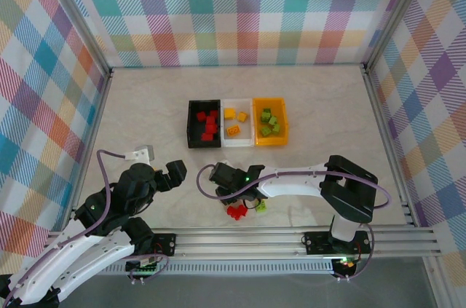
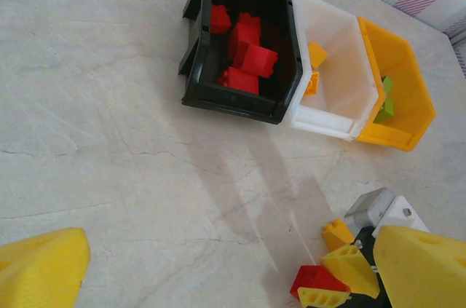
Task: Sort the legos into containers by color
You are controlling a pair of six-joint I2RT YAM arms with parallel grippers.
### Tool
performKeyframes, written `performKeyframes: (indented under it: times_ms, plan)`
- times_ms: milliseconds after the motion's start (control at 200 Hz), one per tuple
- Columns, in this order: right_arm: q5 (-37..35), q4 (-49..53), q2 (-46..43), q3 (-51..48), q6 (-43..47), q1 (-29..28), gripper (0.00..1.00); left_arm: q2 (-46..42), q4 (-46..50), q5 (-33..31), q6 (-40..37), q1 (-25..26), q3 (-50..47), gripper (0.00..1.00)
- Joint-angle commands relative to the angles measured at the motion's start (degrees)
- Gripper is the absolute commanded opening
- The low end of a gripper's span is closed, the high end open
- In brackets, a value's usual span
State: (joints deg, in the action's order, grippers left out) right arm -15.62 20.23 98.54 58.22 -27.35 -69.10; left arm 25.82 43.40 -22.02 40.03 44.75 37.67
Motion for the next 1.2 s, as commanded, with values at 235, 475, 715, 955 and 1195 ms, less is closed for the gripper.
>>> performKeyframes:
  times_ms: [235, 475, 715, 955, 1195]
  plan:
    - [0.3, 1.7, -0.3, -2.0, -0.3, -0.2, 0.36, 0.7, 0.5, -0.9, -0.9, 0.1, 1.7, 1.00]
    - [-1.1, -3.0, -6.0, -0.7, 0.2, 1.6, 0.30, 1.2, -0.5, 0.5, -0.9, 0.0, 1.2, 1.00]
    - [6.6, -6.8, -5.0, 9.8, 3.6, 8.8, 0.29, 1.8, -1.6, 2.1, -0.9, 0.0, 0.1, 1.00]
    - [13.9, -7.0, 9.5, 28.9, 2.8, 17.1, 0.29, 2.5, -1.6, 3.6, -1.0, 0.0, -0.6, 1.00]
    - [16.9, -3.2, 24.6, 49.2, -0.3, 21.2, 0.29, 2.2, -1.0, 5.0, -0.2, 0.1, -2.2, 1.00]
